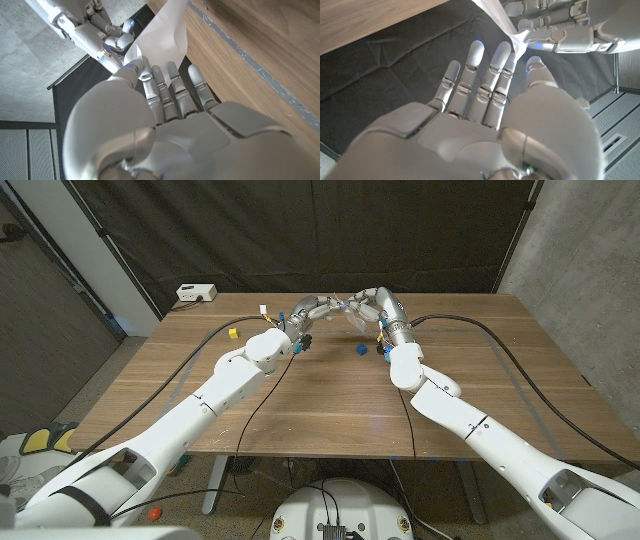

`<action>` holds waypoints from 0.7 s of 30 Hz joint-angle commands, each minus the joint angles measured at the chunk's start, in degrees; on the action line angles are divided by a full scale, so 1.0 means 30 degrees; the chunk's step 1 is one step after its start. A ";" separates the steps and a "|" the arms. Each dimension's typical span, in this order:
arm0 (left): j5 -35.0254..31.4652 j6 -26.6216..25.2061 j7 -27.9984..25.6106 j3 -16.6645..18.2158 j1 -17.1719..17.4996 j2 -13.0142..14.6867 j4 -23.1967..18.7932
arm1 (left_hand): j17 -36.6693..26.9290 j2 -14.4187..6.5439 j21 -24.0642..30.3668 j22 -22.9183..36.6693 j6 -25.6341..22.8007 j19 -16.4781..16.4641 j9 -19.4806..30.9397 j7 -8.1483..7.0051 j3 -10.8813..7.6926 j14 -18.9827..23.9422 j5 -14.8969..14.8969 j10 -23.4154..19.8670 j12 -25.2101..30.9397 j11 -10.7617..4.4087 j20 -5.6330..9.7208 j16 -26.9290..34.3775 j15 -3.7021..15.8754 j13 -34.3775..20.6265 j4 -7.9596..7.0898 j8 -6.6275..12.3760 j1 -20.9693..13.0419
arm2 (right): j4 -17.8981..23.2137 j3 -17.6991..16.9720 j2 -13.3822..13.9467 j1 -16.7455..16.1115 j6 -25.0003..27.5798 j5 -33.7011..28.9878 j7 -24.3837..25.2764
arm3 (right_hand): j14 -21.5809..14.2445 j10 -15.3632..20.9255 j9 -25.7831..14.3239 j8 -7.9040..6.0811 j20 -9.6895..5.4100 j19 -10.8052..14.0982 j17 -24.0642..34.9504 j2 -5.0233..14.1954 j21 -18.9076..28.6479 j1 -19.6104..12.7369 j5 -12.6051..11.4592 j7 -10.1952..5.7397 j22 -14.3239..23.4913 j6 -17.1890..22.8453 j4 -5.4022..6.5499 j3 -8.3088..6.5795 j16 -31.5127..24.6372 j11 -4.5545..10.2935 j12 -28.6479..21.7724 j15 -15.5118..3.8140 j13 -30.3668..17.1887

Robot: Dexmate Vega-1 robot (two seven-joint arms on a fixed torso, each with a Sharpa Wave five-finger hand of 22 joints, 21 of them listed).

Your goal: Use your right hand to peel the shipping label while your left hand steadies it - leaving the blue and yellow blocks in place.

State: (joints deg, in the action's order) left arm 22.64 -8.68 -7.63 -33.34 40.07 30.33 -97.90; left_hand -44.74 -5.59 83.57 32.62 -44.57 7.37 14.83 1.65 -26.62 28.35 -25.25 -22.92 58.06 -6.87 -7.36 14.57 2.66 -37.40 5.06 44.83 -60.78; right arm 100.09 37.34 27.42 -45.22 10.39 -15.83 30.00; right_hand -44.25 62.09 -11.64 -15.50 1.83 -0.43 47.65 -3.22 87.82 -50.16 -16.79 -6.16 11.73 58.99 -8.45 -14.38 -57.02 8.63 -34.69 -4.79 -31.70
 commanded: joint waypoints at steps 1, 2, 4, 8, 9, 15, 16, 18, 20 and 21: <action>0.0057 -0.0075 0.0546 -0.0046 -0.0107 0.0134 0.0032 | -0.0089 -0.0165 0.0109 0.0030 -0.0091 0.0093 0.6959 -0.0045 -0.1024 -0.0050 -0.0221 -0.0174 0.0051 -0.0083 0.0127 0.0006 0.2194 -0.0024 -0.0834 0.1022 0.0083 | -0.0219 0.0300 -0.0290 0.0183 0.0372 -0.0616 0.0372 | -0.0160 0.0440 -0.0134 -0.0196 0.0029 0.0100 0.0105 -0.0041 0.0086 -0.0464 -0.0260 -0.0057 0.0035 0.0529 -0.0126 0.0059 -0.0208 0.0036 -0.0284 -0.2585 -0.0243; 0.0062 0.0002 0.0587 -0.0041 -0.0107 0.0130 0.0058 | -0.0094 -0.0165 0.0110 0.0026 -0.0089 0.0117 0.6946 -0.0053 -0.1033 -0.0056 -0.0226 -0.0166 0.0037 -0.0058 0.0115 0.0000 0.2187 -0.0006 -0.0833 0.1022 0.0090 | -0.0214 0.0361 -0.0323 0.0219 0.0562 -0.0746 0.0393 | -0.0213 0.0444 -0.0142 -0.0197 0.0025 0.0105 0.0144 -0.0054 0.0090 -0.0510 -0.0277 -0.0060 0.0036 0.0556 -0.0137 0.0067 -0.0262 0.0031 -0.0304 -0.2586 -0.0272; 0.0108 0.0106 0.0696 -0.0022 -0.0104 0.0141 0.0067 | -0.0104 -0.0154 0.0131 0.0013 -0.0099 0.0098 0.6875 -0.0078 -0.1057 -0.0055 -0.0240 -0.0145 0.0033 -0.0107 0.0128 -0.0010 0.2208 -0.0015 -0.0829 0.1009 0.0114 | -0.0258 0.0370 -0.0339 0.0265 0.0513 -0.0674 0.0306 | -0.0247 0.0526 -0.0171 -0.0214 0.0030 0.0074 0.0180 -0.0048 0.0099 -0.0648 -0.0325 -0.0088 0.0046 0.0649 -0.0159 0.0065 -0.0320 0.0087 -0.0382 -0.2593 -0.0350; 0.0145 0.0271 0.0722 0.0032 -0.0082 0.0111 0.0079 | -0.0122 -0.0140 0.0162 -0.0011 -0.0089 0.0063 0.6902 -0.0046 -0.1103 -0.0004 -0.0267 -0.0144 0.0038 -0.0096 0.0123 -0.0006 0.2173 -0.0028 -0.0813 0.1064 0.0141 | -0.0324 0.0421 -0.0365 0.0304 0.0470 -0.0769 0.0397 | -0.0331 0.0911 -0.0240 -0.0311 -0.0023 0.0176 0.0212 0.0147 0.0194 -0.1215 -0.0470 -0.0051 0.0085 0.1057 -0.0244 -0.0075 -0.0426 0.0107 -0.0643 -0.2608 -0.0531; 0.0141 0.0295 0.0696 0.0045 -0.0082 0.0092 0.0092 | -0.0125 -0.0136 0.0163 -0.0017 -0.0091 0.0067 0.6881 -0.0065 -0.1111 -0.0005 -0.0271 -0.0161 0.0060 -0.0088 0.0149 -0.0009 0.2183 -0.0053 -0.0809 0.1059 0.0145 | -0.0330 0.0439 -0.0401 0.0312 0.0543 -0.0830 0.0456 | -0.0370 0.1126 -0.0257 -0.0367 -0.0019 0.0220 0.0213 0.0186 0.0219 -0.1330 -0.0498 -0.0039 0.0094 0.1256 -0.0239 -0.0088 -0.0461 0.0092 -0.0745 -0.2607 -0.0558; 0.0181 0.0496 0.0744 0.0106 -0.0069 0.0063 0.0198 | -0.0151 -0.0128 0.0199 -0.0045 -0.0060 0.0044 0.6897 -0.0072 -0.1163 -0.0009 -0.0294 -0.0179 0.0052 -0.0039 0.0106 -0.0027 0.2164 -0.0031 -0.0799 0.1110 0.0186 | -0.0621 0.0446 -0.0485 0.0357 0.0070 -0.0810 0.0686 | -0.0726 0.2448 -0.0253 -0.0810 -0.0304 0.0465 0.0278 0.0982 0.0371 -0.3168 -0.0623 0.0098 0.0192 0.3047 -0.0391 -0.0539 -0.0869 0.0021 -0.1181 -0.2633 -0.0474; 0.0190 0.0493 0.0742 0.0118 -0.0065 0.0070 0.0196 | -0.0159 -0.0130 0.0215 -0.0053 -0.0050 0.0004 0.6912 -0.0070 -0.1176 -0.0008 -0.0303 -0.0203 0.0054 -0.0038 0.0114 -0.0029 0.2184 -0.0022 -0.0800 0.1128 0.0196 | -0.0628 0.0470 -0.0492 0.0368 0.0132 -0.0904 0.0741 | -0.0801 0.2490 -0.0239 -0.0829 -0.0375 0.0540 0.0317 0.1088 0.0401 -0.3314 -0.0605 0.0154 0.0208 0.3186 -0.0375 -0.0573 -0.0949 0.0017 -0.1213 -0.2639 -0.0509; 0.0224 0.0638 0.0783 0.0153 -0.0037 0.0057 0.0266 | -0.0170 -0.0132 0.0222 -0.0064 -0.0077 0.0007 0.6876 -0.0048 -0.1196 0.0003 -0.0316 -0.0226 0.0076 -0.0074 0.0132 -0.0028 0.2188 -0.0045 -0.0795 0.1133 0.0206 | -0.0695 0.0443 -0.0568 0.0354 0.0064 -0.0913 0.0902 | -0.0886 0.2586 -0.0213 -0.0840 -0.0565 0.0651 0.0354 0.1189 0.0438 -0.3480 -0.0565 0.0217 0.0231 0.3372 -0.0342 -0.0567 -0.1062 -0.0011 -0.1294 -0.2632 -0.0599; 0.0201 0.0671 0.0766 0.0164 -0.0028 0.0069 0.0276 | -0.0177 -0.0109 0.0229 -0.0082 -0.0073 0.0004 0.6843 -0.0087 -0.1221 0.0015 -0.0327 -0.0211 0.0080 -0.0117 0.0123 -0.0035 0.2198 -0.0063 -0.0781 0.1137 0.0222 | -0.0740 0.0472 -0.0596 0.0370 0.0118 -0.1056 0.1032 | -0.0934 0.2575 -0.0186 -0.0774 -0.0759 0.0687 0.0384 0.1395 0.0452 -0.3587 -0.0481 0.0193 0.0266 0.3464 -0.0196 -0.0484 -0.1213 0.0006 -0.1394 -0.2620 -0.0808; 0.0234 0.0713 0.0774 0.0187 -0.0009 0.0056 0.0294 | -0.0178 -0.0107 0.0233 -0.0085 -0.0064 -0.0006 0.6852 -0.0089 -0.1226 0.0046 -0.0329 -0.0239 0.0088 -0.0113 0.0141 -0.0025 0.2207 -0.0059 -0.0779 0.1144 0.0225 | -0.0788 0.0477 -0.0646 0.0370 0.0120 -0.1124 0.1167 | -0.0913 0.2464 -0.0216 -0.0719 -0.0994 0.0576 0.0486 0.1439 0.0426 -0.3593 -0.0379 0.0186 0.0289 0.3432 -0.0117 -0.0361 -0.1361 0.0051 -0.1436 -0.2600 -0.0975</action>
State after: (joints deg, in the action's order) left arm 23.02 -7.78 -5.67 -33.23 39.87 30.61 -97.47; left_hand -45.00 -5.30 84.01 32.37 -44.51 7.16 14.84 1.71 -27.61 28.35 -25.89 -22.92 57.89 -6.87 -7.15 14.57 2.66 -37.36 5.29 45.04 -59.90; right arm 98.81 38.49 26.23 -44.33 11.33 -18.08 31.72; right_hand -46.30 69.06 -12.08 -17.58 0.07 1.53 48.65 0.28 88.91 -59.98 -18.39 -5.64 12.37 68.70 -9.49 -15.60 -60.29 8.63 -38.56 -5.42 -33.66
